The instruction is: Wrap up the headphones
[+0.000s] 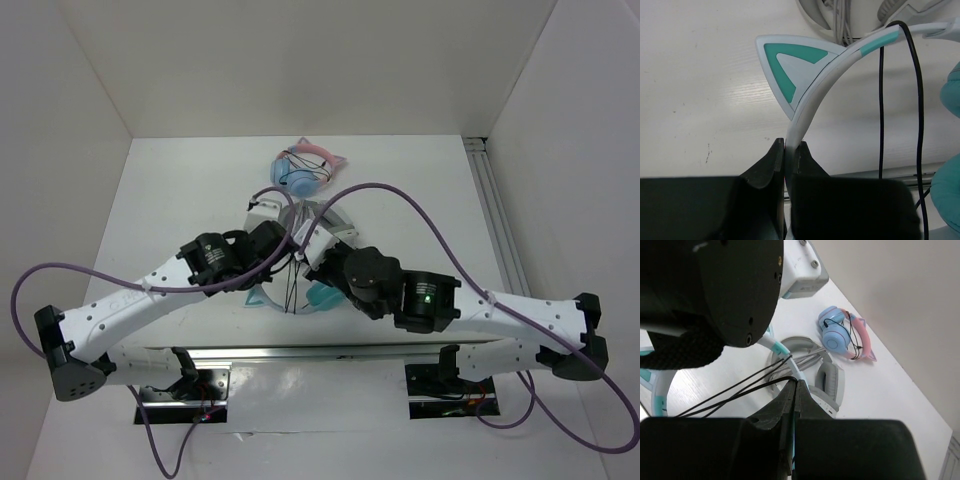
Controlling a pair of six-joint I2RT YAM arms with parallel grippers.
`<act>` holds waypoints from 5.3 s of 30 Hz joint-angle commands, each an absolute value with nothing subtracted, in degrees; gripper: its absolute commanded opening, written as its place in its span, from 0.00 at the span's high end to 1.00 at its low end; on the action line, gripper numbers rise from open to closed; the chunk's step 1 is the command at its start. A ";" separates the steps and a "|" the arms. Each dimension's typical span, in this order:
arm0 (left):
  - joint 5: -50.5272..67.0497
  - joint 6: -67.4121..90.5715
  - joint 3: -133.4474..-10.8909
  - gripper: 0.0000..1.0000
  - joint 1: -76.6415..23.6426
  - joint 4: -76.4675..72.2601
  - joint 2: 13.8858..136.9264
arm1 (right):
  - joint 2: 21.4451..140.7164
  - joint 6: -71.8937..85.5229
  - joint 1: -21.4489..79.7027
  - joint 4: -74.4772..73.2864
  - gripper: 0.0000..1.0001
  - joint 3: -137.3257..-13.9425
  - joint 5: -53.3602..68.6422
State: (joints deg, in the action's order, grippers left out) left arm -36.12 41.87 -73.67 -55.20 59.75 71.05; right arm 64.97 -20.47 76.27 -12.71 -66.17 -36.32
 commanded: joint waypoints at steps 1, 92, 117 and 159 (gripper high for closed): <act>-31.21 35.78 -71.02 1.00 -56.25 61.71 71.63 | 60.30 -25.92 75.67 -1.67 1.00 -66.10 -39.56; -28.56 35.33 -83.93 1.00 -57.92 66.61 71.97 | 62.58 -14.86 47.38 13.80 0.54 -49.31 -1.23; -33.92 42.62 -117.14 1.00 -57.40 77.96 78.57 | 75.76 19.67 18.19 55.49 0.46 -42.28 57.47; -15.47 37.09 -117.25 1.00 -46.67 63.98 81.39 | 93.51 25.41 32.96 81.47 0.36 -42.80 32.97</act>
State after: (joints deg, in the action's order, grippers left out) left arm -17.15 36.16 -115.98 -47.16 70.00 82.59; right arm 92.60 27.07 32.32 73.10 -40.18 35.81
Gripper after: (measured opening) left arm 0.130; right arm 0.637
